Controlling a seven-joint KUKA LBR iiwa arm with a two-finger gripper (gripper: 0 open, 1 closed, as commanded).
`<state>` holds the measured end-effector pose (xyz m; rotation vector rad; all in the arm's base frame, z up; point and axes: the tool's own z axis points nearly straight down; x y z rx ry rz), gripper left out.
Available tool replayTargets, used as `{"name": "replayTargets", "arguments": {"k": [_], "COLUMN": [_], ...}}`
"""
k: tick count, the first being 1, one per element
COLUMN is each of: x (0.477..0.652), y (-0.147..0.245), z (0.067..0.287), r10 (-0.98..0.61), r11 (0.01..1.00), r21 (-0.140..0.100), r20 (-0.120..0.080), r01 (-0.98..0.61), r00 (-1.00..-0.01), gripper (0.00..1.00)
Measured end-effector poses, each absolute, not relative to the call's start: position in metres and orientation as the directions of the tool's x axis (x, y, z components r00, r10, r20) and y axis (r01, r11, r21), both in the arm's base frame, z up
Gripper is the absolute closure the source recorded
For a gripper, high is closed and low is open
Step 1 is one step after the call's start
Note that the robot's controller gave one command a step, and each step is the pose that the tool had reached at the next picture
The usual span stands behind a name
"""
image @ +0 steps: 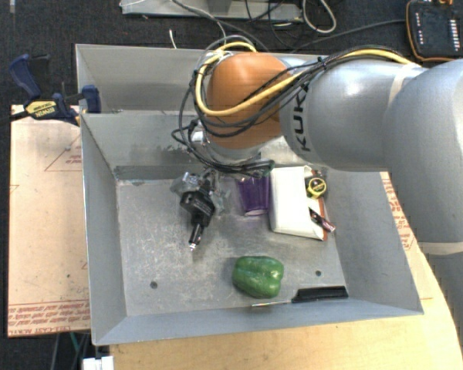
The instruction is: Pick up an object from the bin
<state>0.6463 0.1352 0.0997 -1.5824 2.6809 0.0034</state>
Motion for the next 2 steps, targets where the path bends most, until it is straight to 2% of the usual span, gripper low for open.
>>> {"name": "replayTargets", "arguments": {"k": [2], "x": [0.645], "y": [0.136], "z": [0.147], "r10": [-0.873], "r11": [0.487], "r21": [-0.009], "r20": [-0.025], "r01": [-0.874], "r00": [-0.486], "gripper": [1.00]}}
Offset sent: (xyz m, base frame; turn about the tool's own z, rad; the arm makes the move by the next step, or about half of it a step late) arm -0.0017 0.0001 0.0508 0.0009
